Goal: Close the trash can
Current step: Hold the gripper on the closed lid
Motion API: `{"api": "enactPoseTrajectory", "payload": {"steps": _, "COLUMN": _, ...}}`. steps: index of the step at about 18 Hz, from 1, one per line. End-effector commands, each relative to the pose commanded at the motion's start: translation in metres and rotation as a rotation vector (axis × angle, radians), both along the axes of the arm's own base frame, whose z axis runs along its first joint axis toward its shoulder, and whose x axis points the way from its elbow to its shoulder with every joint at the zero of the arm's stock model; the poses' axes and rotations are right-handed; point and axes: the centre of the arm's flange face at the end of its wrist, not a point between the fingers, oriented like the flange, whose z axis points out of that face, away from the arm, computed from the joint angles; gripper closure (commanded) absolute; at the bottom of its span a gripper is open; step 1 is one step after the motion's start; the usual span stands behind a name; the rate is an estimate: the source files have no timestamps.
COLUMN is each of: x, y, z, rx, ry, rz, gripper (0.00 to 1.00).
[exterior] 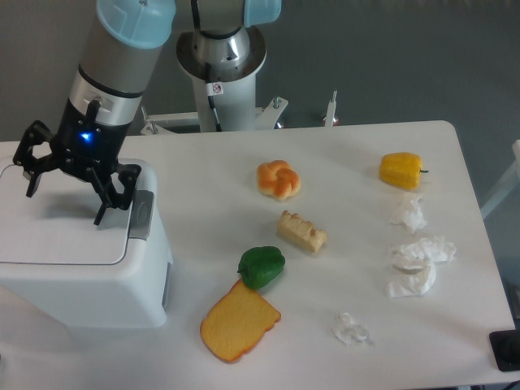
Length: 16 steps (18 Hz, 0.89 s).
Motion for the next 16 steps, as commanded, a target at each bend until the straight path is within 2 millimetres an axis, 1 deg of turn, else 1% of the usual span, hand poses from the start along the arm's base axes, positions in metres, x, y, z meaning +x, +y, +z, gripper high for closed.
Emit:
{"api": "enactPoseTrajectory", "payload": {"steps": 1, "x": -0.003, "y": -0.001, "z": 0.001, "rx": 0.001, "ry": 0.001, "rz": 0.006, "gripper": 0.0}}
{"api": "enactPoseTrajectory", "payload": {"steps": 5, "x": -0.003, "y": -0.002, "z": 0.002, "rx": 0.008, "ry": -0.012, "rz": 0.007, "gripper": 0.0}}
{"api": "enactPoseTrajectory", "payload": {"steps": 9, "x": -0.009, "y": -0.005, "z": 0.007, "rx": 0.029, "ry": -0.037, "rz": 0.014, "gripper": 0.0}}
{"api": "enactPoseTrajectory", "payload": {"steps": 11, "x": -0.01, "y": -0.005, "z": 0.012, "rx": 0.039, "ry": -0.032, "rz": 0.013, "gripper": 0.0}}
{"api": "enactPoseTrajectory", "payload": {"steps": 13, "x": -0.018, "y": -0.009, "z": 0.019, "rx": 0.052, "ry": -0.02, "rz": 0.022, "gripper": 0.0}}
{"api": "enactPoseTrajectory", "payload": {"steps": 16, "x": -0.026, "y": -0.009, "z": 0.037, "rx": 0.092, "ry": 0.037, "rz": -0.006, "gripper": 0.0}}
